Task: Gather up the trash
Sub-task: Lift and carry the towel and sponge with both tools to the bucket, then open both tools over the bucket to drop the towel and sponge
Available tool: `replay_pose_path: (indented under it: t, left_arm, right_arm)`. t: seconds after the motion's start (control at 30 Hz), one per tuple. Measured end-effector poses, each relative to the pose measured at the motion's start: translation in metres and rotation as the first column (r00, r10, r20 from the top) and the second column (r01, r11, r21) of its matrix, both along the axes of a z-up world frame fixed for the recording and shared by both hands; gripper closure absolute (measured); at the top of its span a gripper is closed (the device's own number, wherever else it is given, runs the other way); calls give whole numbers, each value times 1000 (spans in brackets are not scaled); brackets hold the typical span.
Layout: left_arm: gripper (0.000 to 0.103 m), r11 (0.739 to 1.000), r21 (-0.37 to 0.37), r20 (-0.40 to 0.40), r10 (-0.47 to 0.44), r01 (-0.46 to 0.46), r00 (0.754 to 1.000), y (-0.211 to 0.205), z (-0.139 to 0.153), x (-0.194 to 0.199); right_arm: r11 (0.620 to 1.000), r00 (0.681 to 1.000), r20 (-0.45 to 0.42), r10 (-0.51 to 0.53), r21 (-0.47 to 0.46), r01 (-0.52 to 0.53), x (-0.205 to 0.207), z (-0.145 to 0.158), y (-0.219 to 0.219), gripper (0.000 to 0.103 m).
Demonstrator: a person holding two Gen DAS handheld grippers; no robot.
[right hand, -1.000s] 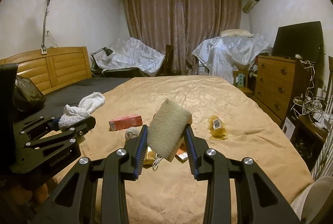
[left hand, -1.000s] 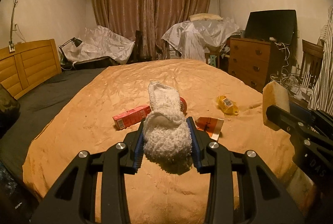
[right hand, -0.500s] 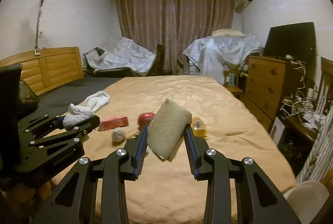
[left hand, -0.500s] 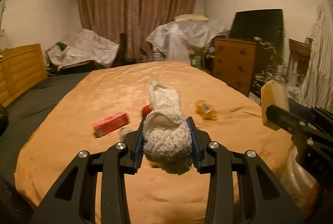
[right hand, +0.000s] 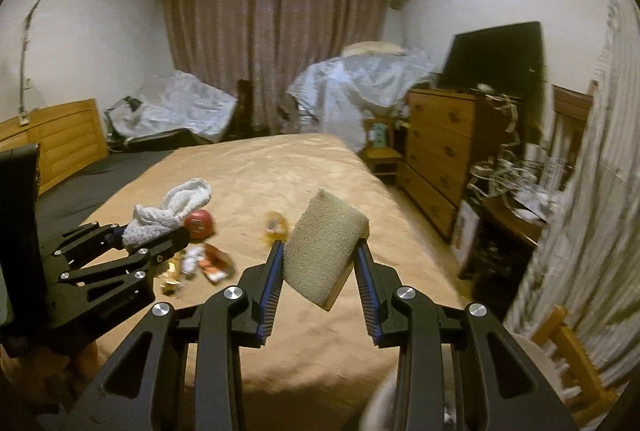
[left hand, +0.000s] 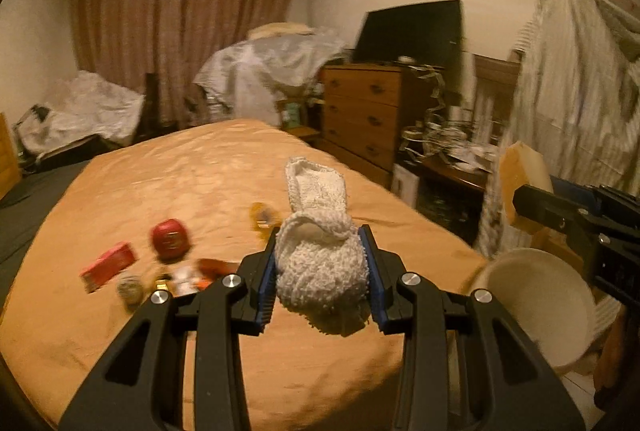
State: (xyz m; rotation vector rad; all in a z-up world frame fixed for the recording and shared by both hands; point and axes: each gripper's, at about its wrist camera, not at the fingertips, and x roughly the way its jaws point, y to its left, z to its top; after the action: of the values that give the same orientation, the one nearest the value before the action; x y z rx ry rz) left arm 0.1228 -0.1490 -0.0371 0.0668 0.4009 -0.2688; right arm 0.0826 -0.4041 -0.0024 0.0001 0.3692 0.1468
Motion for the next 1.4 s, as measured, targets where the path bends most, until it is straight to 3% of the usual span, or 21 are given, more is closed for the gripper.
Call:
replay_pose_path:
  t: [0.37, 0.6, 0.73, 0.9, 1.13, 1.4]
  left_arm:
    - [67, 976, 4, -54, -215, 216, 975, -101, -2, -2]
    - [66, 931, 22, -177, -356, 365, 918, -158, -22, 1]
    - [66, 903, 27, -270, -406, 428, 873, -183, -41, 9]
    - [66, 869, 55, -372, -440, 492, 817, -207, -65, 18]
    - [66, 867, 72, -406, -427, 494, 808, -214, -81, 24]
    - [66, 867, 69, -418, -425, 494, 803, -222, -82, 28]
  right_arm:
    - [988, 983, -105, -151, 2, 152, -36, -7, -135, 66]
    - [986, 949, -273, -157, 17, 168, -30, -31, -200, 66]
    - [987, 903, -410, -128, 38, 157, -14, -56, -232, 66]
    - [988, 847, -524, -86, 66, 141, 8, -85, -242, 66]
    - [989, 828, -557, -67, 72, 129, 10, -111, -228, 66]
    - [987, 826, -559, -71, 82, 140, 7, -112, -227, 66]
